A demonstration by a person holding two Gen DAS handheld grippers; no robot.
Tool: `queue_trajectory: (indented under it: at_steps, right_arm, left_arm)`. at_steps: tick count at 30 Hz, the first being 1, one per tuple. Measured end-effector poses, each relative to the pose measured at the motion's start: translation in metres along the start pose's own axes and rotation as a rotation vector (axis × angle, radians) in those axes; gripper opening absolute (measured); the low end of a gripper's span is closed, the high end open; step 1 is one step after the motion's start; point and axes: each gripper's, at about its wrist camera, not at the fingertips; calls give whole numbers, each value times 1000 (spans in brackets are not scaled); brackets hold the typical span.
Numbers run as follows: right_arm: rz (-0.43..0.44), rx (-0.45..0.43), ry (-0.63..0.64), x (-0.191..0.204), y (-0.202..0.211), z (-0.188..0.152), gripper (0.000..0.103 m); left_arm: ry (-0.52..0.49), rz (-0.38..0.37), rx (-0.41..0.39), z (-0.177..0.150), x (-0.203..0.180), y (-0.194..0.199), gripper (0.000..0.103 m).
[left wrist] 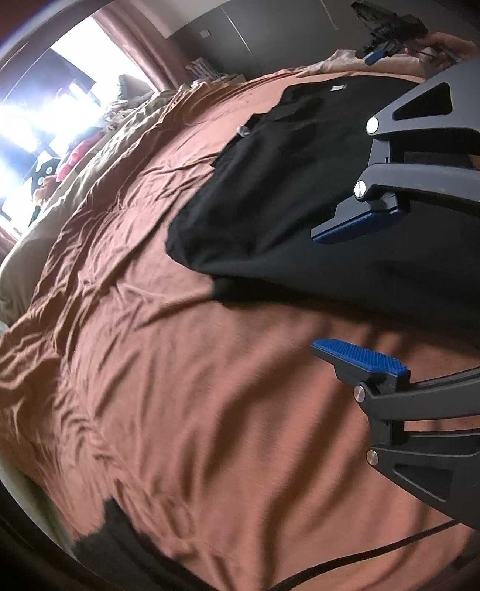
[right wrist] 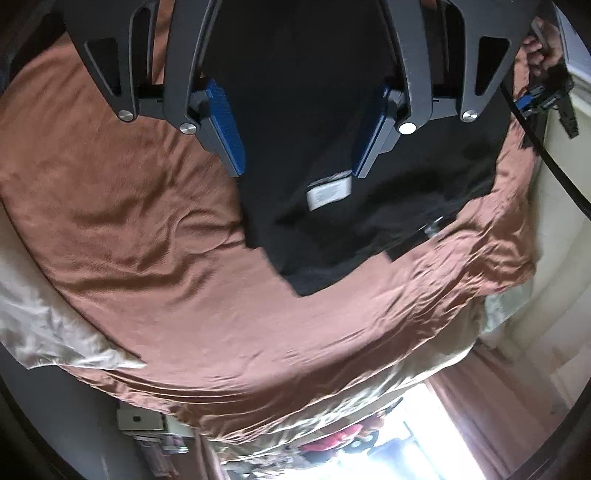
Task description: Fold large clothes
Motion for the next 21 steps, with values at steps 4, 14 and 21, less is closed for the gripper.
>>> queue_trajectory:
  at_steps: [4, 14, 21]
  right_arm:
    - [8, 2, 56, 20, 19, -15, 58]
    - [61, 39, 137, 69, 43, -42, 58]
    - [68, 87, 245, 109, 38, -62, 57]
  left_arm:
    - [40, -10, 10, -23, 16, 10, 56]
    - [129, -99, 10, -70, 38, 27, 56]
    - [205, -194, 17, -93, 47, 26, 61]
Point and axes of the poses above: each gripper's, at about its wrist camera, not at the fingertips, and y roughly against the way its jaws point, x to its left, z to its top
